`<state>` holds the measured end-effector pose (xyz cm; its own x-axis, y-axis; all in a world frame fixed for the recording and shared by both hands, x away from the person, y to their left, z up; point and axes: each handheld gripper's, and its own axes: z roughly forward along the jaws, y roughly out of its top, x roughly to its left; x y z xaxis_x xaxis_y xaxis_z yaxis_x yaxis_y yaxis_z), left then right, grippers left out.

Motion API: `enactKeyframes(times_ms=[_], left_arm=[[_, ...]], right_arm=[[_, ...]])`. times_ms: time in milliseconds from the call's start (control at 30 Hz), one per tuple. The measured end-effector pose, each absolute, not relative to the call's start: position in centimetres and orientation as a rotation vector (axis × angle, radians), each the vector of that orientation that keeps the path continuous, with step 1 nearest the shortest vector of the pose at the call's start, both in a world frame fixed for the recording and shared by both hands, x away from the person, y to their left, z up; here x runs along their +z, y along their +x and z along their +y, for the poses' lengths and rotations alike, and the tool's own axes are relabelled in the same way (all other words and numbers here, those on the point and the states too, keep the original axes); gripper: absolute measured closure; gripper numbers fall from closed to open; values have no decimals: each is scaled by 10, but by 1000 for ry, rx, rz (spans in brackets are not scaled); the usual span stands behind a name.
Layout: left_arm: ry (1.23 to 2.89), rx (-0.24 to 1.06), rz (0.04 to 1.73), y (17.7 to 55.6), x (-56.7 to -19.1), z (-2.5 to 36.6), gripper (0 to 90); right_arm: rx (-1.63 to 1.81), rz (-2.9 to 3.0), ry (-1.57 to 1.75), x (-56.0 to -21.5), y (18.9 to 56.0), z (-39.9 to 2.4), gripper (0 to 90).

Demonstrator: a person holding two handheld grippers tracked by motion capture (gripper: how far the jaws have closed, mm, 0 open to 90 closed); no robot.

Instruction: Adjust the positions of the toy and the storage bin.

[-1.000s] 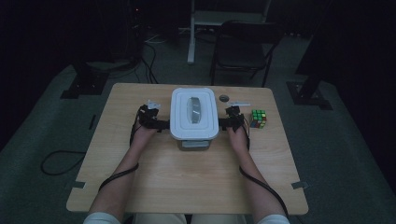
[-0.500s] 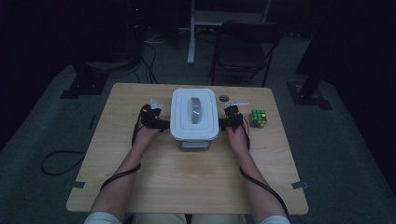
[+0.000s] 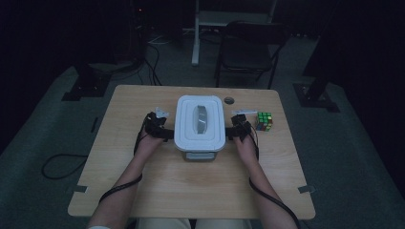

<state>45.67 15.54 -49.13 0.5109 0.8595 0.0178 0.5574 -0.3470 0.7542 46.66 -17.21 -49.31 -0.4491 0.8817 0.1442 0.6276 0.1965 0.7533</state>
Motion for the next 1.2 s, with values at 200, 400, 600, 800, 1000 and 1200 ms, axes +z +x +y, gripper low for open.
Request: enactKeyframes(times_ms=[200,400,600,800,1000,1200], left_arm=[[2069,549,1145,444,-490,151,16],[2091,548,1129,432,-489,148,16],[2116,557,1106,418,-487,144,16],[2142,567,1071,401,-487,140,16],[2156,560,1040,388,-487,135,16],[2177,569,1006,374,-485,126,16]], right_arm=[[1139,2163,1434,-494,459,-176,215],[1148,2166,1432,-492,445,-180,218],[1136,2176,1399,-488,428,-182,218],[1147,2176,1407,-488,416,-185,220],[1193,2152,1435,-490,394,-193,220],[1192,2152,1457,-492,376,-202,221]])
